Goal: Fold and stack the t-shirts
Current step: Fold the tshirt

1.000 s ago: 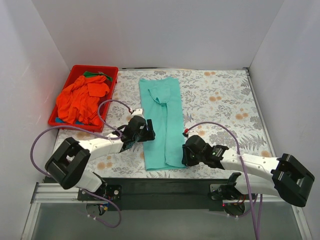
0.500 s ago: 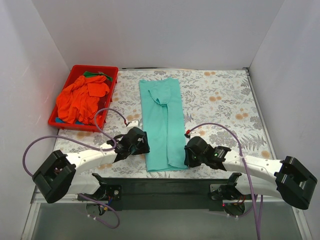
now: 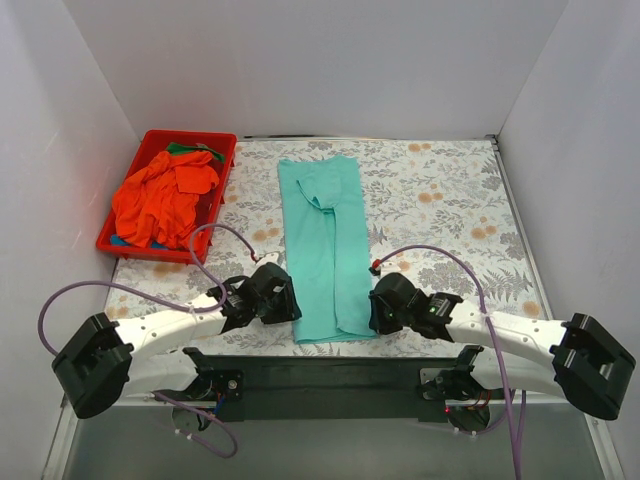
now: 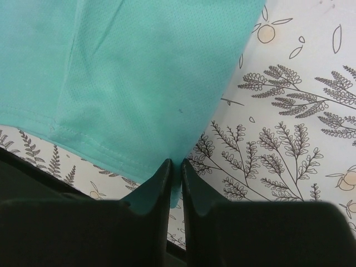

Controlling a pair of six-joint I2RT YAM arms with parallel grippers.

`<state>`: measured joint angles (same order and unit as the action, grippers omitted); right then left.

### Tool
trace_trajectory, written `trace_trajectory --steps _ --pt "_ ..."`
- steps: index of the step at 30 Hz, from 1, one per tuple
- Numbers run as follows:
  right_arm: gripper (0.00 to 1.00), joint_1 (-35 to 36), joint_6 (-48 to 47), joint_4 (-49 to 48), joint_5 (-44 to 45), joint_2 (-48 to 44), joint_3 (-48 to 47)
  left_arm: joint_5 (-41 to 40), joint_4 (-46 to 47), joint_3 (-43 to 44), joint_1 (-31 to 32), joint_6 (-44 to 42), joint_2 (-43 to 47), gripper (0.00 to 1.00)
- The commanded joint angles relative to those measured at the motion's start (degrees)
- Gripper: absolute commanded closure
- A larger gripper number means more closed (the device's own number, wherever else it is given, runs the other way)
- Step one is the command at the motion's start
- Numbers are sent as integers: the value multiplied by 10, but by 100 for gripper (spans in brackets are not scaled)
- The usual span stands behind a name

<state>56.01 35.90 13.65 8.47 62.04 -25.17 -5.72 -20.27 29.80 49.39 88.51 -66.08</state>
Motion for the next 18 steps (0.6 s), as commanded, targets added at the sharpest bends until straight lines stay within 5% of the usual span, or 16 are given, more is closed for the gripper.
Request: trace_trajectory --steps 1,18 --pt "81 3 -13 7 11 -18 6 36 -17 -11 20 31 23 62" --pt "81 3 -22 14 15 -62 24 -54 -109 42 123 112 -63 75"
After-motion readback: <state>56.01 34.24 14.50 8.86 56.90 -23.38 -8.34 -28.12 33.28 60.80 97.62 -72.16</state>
